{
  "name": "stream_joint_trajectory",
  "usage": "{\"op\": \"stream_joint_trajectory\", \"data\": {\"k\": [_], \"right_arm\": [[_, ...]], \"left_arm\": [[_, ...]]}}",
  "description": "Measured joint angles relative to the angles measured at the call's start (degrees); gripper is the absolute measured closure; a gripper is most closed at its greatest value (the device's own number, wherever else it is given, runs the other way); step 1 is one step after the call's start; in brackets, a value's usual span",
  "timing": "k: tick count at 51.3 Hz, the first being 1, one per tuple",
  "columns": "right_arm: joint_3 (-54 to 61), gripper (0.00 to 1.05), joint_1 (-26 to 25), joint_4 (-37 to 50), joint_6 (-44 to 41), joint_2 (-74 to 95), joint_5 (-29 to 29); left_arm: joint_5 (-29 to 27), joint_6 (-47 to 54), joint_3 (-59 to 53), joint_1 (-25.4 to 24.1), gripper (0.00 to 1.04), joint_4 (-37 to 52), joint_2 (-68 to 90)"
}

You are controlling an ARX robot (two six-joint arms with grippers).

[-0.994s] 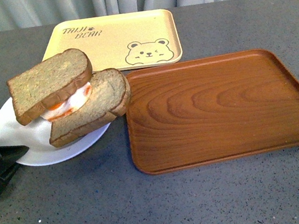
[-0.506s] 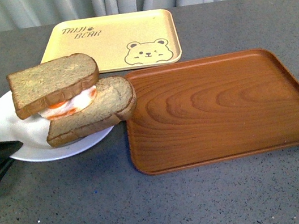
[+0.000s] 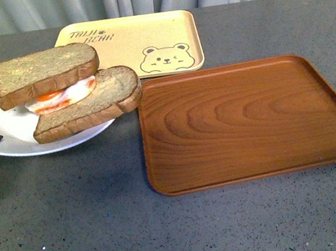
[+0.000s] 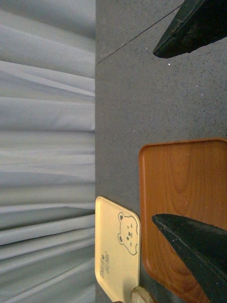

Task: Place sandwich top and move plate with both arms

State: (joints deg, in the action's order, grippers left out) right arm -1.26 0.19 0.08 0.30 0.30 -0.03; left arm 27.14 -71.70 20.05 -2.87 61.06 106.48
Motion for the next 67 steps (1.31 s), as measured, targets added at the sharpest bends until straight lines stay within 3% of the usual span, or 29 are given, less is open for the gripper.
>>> {"op": "stream_joint_trajectory", "data": {"k": [19, 43, 67], "right_arm": [[0.00, 0.09, 0.00, 0.00, 0.00, -0.02, 0.02], [0.00, 0.09, 0.00, 0.00, 0.00, -0.02, 0.00], [0.00, 0.09, 0.00, 0.00, 0.00, -0.02, 0.00]], "left_arm": [[-1.25, -0.11, 11.17, 3.15, 1.02, -8.50, 0.59], [-4.02, 0.11, 31.45, 12.72, 1.02, -15.87, 15.28], [-4.85, 1.18, 48.02, 15.21, 1.02, -23.30, 25.86]]}}
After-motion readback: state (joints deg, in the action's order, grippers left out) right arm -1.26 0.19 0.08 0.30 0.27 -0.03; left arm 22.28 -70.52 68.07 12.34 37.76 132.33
